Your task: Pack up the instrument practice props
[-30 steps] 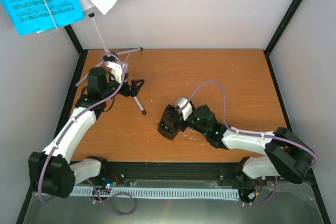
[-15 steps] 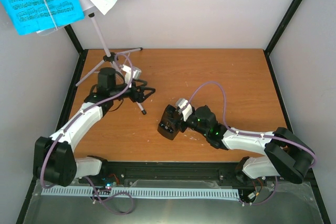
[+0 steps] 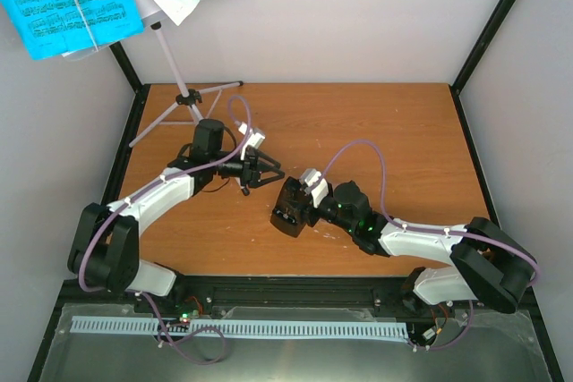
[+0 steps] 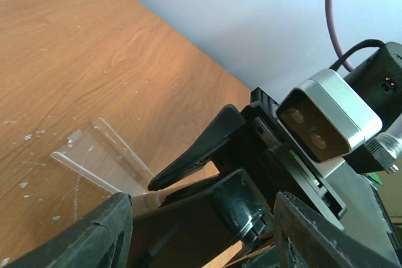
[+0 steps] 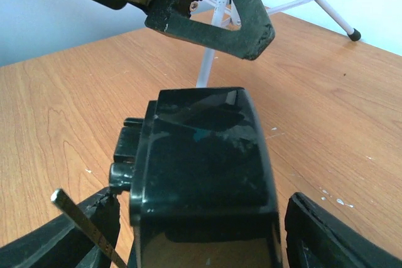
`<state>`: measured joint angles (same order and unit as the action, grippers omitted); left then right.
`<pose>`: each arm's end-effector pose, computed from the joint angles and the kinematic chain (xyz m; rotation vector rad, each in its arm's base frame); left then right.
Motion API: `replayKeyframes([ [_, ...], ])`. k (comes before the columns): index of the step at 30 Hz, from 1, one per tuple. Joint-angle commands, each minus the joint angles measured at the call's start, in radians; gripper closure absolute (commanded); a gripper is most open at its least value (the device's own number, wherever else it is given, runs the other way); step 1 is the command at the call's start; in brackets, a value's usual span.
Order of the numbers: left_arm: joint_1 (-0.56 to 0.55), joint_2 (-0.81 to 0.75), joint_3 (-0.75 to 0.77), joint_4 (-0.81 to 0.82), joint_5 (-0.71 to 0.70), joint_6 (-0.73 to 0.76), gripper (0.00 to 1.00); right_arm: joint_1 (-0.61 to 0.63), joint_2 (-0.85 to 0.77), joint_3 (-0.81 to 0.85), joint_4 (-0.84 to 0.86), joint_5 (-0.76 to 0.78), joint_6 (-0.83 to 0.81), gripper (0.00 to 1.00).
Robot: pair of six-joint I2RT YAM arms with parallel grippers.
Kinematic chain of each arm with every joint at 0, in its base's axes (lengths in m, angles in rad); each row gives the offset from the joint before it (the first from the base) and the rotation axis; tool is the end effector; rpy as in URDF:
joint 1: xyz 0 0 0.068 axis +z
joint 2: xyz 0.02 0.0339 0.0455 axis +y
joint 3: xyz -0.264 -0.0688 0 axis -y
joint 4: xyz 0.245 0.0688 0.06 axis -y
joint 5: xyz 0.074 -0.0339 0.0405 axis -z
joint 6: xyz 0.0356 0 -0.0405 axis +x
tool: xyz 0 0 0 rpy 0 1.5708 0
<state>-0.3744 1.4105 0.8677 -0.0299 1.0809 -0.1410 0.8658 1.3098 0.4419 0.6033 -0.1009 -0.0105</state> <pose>0.2630 -0.1371 0.2498 0.8900 1.9265 -1.4505 0.1668 0.2016 0.1918 -0.8675 1.6796 0.6862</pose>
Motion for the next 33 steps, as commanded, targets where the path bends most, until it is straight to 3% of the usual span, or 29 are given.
replayKeyframes([
  [1, -0.021, 0.017, 0.044, 0.033, 0.073, -0.005, 0.39, 0.005, 0.009, -0.014, 0.030, 0.015, 0.004, 0.30],
  [14, -0.024, 0.034, 0.044, 0.029, 0.066, -0.009, 0.42, 0.006, 0.025, -0.018, 0.051, -0.013, 0.014, 0.47],
  [33, -0.047, 0.049, 0.048, 0.018, 0.070, 0.000, 0.46, 0.005, 0.040, 0.009, 0.032, 0.006, 0.027, 0.44],
])
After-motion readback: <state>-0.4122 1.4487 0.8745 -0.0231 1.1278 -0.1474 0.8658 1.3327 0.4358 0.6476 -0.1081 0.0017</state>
